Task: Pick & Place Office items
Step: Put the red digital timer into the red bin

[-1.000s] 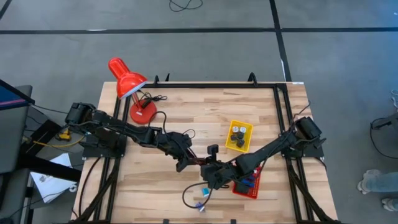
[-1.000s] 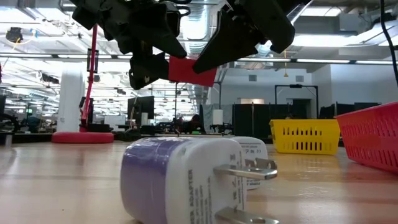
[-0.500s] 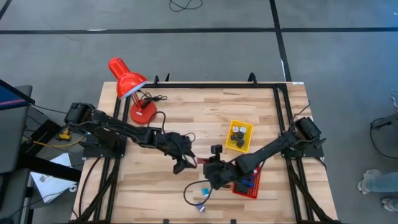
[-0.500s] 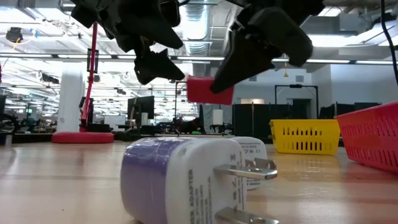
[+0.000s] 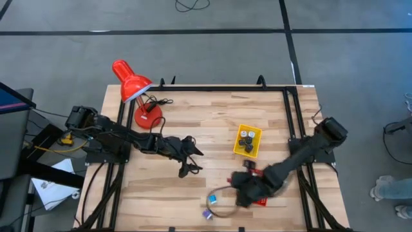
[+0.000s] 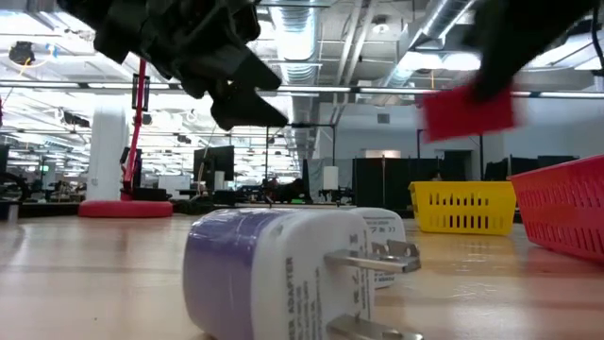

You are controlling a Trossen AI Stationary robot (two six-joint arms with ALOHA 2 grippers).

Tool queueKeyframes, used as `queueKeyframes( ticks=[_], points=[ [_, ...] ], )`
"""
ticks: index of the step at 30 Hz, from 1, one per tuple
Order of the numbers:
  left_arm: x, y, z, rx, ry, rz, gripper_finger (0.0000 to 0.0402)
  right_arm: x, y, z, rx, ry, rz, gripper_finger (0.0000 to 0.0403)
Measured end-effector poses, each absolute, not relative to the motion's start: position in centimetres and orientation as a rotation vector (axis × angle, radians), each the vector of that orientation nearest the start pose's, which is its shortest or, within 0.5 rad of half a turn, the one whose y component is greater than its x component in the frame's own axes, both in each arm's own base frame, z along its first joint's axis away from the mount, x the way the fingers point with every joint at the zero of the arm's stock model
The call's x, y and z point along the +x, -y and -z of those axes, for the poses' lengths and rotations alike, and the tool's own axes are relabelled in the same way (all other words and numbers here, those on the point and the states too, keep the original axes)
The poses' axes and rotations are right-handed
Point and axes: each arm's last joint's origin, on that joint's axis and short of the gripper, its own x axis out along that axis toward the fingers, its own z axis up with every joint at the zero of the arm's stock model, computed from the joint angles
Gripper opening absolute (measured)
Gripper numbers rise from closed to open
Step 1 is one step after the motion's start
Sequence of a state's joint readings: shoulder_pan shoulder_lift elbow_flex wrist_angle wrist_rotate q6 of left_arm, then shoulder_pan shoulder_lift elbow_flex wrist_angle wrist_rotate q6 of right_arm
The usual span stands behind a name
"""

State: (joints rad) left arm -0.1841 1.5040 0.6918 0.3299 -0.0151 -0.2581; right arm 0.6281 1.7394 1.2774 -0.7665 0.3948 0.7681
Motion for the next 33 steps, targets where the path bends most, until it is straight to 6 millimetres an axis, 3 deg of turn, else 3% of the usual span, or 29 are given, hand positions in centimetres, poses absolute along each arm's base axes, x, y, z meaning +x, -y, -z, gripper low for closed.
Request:
queueKeyframes(
  ticks=[7, 14, 20, 33],
  points=[
    [29.0, 5.3, -18.2, -0.220, -0.368, 0.120, 0.0311, 22.4, -24.0, -24.0, 0.428, -1.026, 0.253, 0.0042],
    [29.1, 5.4, -18.6, -0.203, -0.313, 0.131, 0.0310, 19.4, -25.4, -21.9, 0.501, -1.093, 0.490, 0.0042],
    [29.1, 5.4, -18.6, -0.186, -0.309, 0.135, 0.0309, 19.0, -25.5, -21.8, 0.561, -1.070, 0.532, 0.0042],
    [29.1, 5.4, -18.6, -0.182, -0.315, 0.135, 0.0309, 22.1, -23.8, -21.8, 0.528, -1.143, 0.441, 0.0042]
  ],
)
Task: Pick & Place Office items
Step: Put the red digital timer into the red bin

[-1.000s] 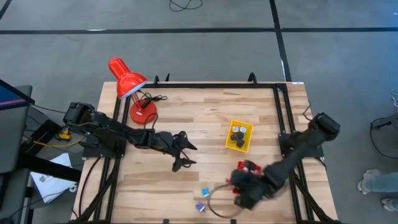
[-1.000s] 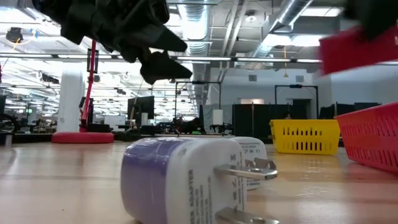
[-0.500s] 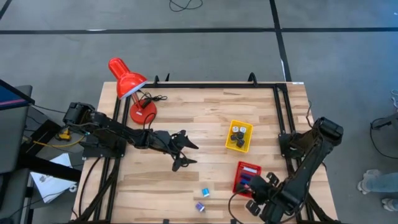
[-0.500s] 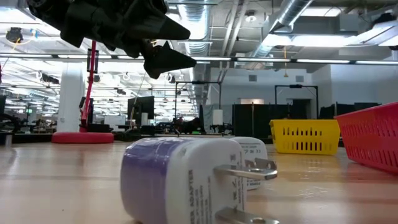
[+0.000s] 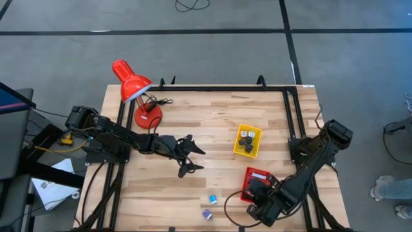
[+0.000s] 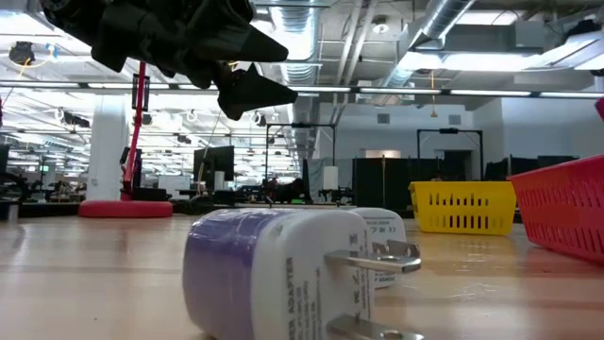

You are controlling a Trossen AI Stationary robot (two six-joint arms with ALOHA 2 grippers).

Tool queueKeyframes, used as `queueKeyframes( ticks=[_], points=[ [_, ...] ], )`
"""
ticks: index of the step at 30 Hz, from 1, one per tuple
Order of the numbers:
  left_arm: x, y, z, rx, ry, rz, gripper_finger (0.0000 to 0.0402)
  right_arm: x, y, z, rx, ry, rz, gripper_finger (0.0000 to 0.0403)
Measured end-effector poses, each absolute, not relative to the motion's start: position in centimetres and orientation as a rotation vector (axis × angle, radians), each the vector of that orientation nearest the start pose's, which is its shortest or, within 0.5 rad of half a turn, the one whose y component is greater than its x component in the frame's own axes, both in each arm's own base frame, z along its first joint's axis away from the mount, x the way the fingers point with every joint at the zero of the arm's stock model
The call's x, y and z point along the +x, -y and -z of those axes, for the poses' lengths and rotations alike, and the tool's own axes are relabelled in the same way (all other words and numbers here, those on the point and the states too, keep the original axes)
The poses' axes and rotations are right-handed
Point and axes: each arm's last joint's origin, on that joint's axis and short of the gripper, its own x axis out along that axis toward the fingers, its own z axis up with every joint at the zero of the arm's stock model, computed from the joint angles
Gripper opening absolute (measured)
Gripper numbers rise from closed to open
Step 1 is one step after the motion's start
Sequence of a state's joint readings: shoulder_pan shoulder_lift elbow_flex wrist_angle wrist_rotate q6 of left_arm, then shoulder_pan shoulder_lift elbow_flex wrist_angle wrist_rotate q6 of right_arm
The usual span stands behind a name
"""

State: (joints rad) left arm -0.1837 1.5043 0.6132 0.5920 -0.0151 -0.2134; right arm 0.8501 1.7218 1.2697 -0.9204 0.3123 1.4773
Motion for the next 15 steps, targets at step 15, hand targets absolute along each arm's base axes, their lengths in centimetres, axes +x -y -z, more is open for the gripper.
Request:
queueKeyframes(
  ticks=[15],
  points=[
    [29.0, 5.3, -18.3, -0.179, -0.340, 0.132, 0.0309, 21.5, -23.2, -18.3, 0.569, -1.198, 0.424, 0.0042]
  ],
)
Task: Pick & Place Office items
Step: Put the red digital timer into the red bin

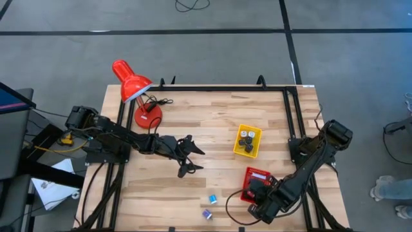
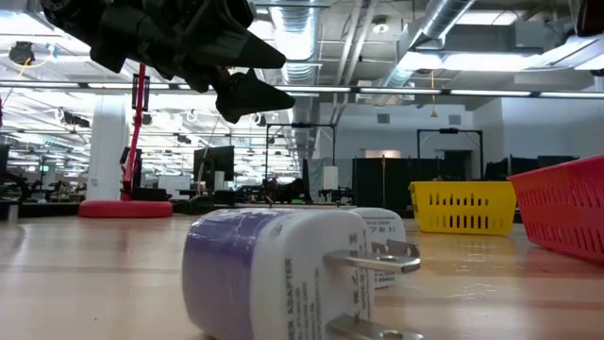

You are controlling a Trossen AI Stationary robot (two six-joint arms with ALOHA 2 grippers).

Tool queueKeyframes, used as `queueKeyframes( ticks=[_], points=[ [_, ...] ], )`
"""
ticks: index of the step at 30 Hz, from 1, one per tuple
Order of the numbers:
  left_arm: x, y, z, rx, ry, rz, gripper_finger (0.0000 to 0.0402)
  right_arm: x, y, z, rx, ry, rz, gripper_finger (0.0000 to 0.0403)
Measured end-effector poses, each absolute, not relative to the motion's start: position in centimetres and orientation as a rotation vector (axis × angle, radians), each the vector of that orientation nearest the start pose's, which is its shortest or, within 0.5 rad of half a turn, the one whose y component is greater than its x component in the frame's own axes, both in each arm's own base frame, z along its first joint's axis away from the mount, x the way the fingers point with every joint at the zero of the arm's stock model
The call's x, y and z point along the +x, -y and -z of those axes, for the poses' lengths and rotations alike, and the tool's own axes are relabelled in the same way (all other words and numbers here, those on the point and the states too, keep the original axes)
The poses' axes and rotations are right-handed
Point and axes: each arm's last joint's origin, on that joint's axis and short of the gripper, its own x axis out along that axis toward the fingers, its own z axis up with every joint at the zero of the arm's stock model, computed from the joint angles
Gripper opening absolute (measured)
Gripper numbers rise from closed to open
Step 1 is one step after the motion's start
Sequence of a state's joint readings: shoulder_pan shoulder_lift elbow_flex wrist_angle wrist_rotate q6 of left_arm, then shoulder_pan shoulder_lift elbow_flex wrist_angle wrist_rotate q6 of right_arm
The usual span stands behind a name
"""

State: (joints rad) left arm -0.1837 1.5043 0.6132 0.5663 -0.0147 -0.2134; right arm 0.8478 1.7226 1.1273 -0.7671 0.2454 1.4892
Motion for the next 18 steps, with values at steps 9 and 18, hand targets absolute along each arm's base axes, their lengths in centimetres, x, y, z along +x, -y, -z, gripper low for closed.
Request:
queueKeyframes(
  ticks=[9, 18],
  points=[
    [28.99, 5.34, -18.31, -0.179, -0.341, 0.132, 0.0309, 21.02, -22.56, -17.96, 0.502, -1.183, 0.485, 0.0042],
    [28.98, 5.34, -18.31, -0.179, -0.342, 0.132, 0.0309, 20.81, -22.30, -17.88, 0.466, -1.193, 0.503, 0.0042]
  ],
)
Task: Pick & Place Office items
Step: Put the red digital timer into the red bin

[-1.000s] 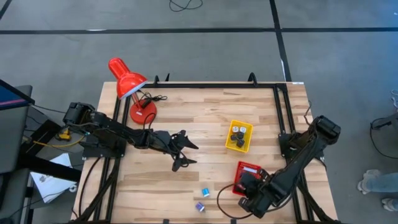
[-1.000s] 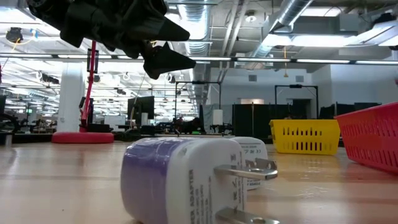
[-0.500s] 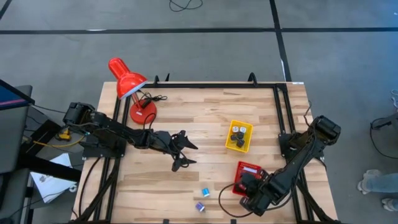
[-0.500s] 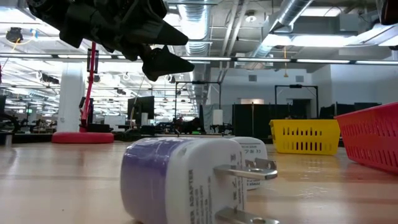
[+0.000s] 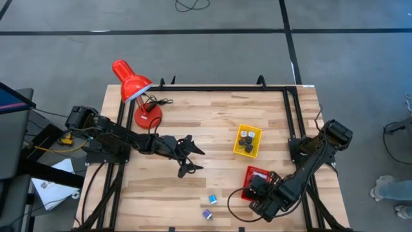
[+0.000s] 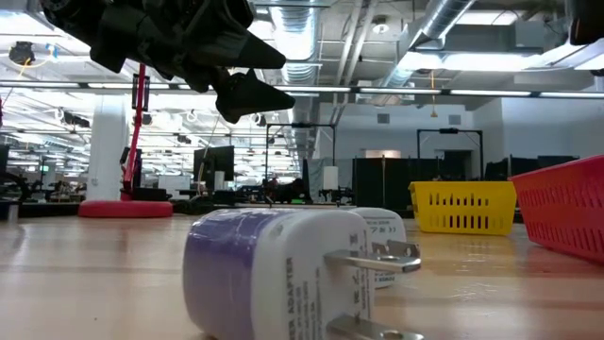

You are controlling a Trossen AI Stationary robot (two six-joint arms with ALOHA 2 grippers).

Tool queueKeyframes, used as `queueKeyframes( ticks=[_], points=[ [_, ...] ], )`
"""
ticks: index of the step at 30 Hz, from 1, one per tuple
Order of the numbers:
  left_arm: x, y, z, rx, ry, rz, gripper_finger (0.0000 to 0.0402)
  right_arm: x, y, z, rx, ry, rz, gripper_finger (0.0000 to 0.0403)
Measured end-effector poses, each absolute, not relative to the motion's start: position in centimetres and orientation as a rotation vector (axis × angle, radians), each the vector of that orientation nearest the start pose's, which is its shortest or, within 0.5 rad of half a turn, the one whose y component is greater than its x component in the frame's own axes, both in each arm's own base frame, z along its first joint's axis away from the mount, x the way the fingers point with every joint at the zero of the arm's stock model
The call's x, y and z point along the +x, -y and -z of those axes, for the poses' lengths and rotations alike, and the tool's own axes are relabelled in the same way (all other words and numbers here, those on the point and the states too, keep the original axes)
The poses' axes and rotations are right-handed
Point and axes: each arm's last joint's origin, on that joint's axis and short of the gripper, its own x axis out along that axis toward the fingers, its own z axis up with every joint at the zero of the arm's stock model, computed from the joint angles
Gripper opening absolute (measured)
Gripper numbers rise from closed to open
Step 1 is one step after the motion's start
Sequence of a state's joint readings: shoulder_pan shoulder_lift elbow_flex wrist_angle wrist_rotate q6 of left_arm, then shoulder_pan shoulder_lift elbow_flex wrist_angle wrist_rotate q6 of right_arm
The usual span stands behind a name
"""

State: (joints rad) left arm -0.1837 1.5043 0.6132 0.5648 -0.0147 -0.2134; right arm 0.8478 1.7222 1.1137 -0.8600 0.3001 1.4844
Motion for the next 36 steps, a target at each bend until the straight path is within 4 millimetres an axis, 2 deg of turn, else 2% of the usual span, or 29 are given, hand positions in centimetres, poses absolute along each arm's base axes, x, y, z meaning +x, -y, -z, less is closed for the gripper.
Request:
queueKeyframes(
  ticks=[9, 18, 28, 36],
  points=[
    [29.0, 5.3, -18.3, -0.179, -0.342, 0.132, 0.0309, 21.3, -22.4, -16.7, 0.500, -1.184, 0.404, 0.0042],
    [29.0, 5.3, -18.3, -0.179, -0.341, 0.132, 0.0309, 21.3, -22.3, -16.7, 0.489, -1.198, 0.395, 0.0042],
    [29.0, 5.3, -18.3, -0.179, -0.341, 0.132, 0.0309, 21.3, -22.4, -16.7, 0.439, -1.178, 0.368, 0.0076],
    [29.0, 5.3, -18.3, -0.179, -0.341, 0.132, 0.0309, 21.3, -22.3, -16.7, 0.433, -1.182, 0.370, 0.0082]
  ],
)
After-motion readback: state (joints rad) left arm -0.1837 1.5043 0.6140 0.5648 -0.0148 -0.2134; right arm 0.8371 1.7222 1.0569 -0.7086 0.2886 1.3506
